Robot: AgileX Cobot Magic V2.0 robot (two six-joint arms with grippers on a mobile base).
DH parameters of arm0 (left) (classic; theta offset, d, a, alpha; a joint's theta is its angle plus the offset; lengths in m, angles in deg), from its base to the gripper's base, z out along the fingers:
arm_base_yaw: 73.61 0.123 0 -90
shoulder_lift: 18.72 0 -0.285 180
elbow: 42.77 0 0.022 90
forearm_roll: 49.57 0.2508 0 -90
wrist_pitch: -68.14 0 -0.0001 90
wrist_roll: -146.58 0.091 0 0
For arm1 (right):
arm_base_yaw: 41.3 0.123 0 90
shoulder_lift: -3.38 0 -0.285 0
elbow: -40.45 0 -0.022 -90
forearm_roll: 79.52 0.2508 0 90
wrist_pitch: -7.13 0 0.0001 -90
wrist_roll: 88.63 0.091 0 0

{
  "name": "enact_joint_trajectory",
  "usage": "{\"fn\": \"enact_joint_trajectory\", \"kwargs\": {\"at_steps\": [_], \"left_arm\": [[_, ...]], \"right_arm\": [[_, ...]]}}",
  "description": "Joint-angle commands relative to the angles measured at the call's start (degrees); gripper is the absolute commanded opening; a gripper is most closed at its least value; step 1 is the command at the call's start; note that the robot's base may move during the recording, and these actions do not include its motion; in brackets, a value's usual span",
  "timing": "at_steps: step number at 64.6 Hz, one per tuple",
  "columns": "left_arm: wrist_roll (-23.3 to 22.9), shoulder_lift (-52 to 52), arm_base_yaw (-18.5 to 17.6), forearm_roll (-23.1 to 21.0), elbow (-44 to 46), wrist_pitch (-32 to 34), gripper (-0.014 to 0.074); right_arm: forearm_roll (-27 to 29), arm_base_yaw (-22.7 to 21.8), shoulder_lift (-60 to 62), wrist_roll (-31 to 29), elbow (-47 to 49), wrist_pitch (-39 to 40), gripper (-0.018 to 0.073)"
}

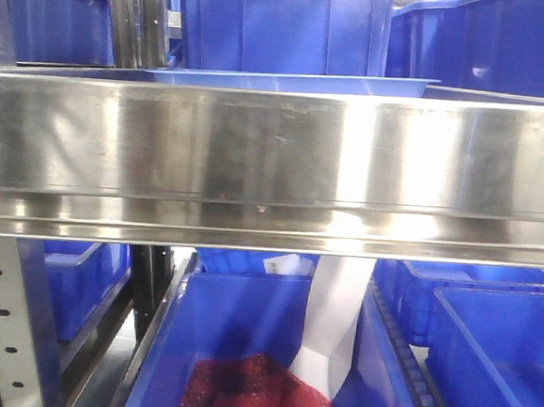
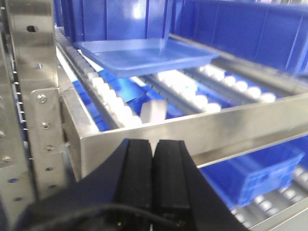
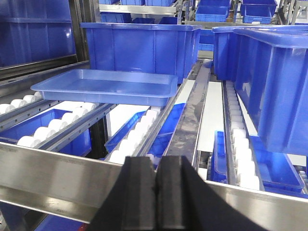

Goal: Grab blue tray and place on right shelf

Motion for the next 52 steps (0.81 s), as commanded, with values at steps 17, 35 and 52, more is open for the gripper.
{"fn": "enact_joint_trajectory", "kwargs": {"at_steps": [17,35,52], "left_arm": [[10.9,-5.0,21.9,-11.1,-13.0,20.4,-0.0048],[10.9,-8.1,26.9,-11.2,-29.3,36.1,-0.0048],[10.9,-8.2,26.9,-11.2,-30.4,36.1,-0.0048]], "right_arm": [[-1.0,0.1,-0.6,-0.7,1.5,5.3,0.0055],[-1.0,0.1,-0.6,-0.7,1.5,5.3,0.0055],[-1.0,0.1,-0.6,-0.7,1.5,5.2,0.0055]]}}
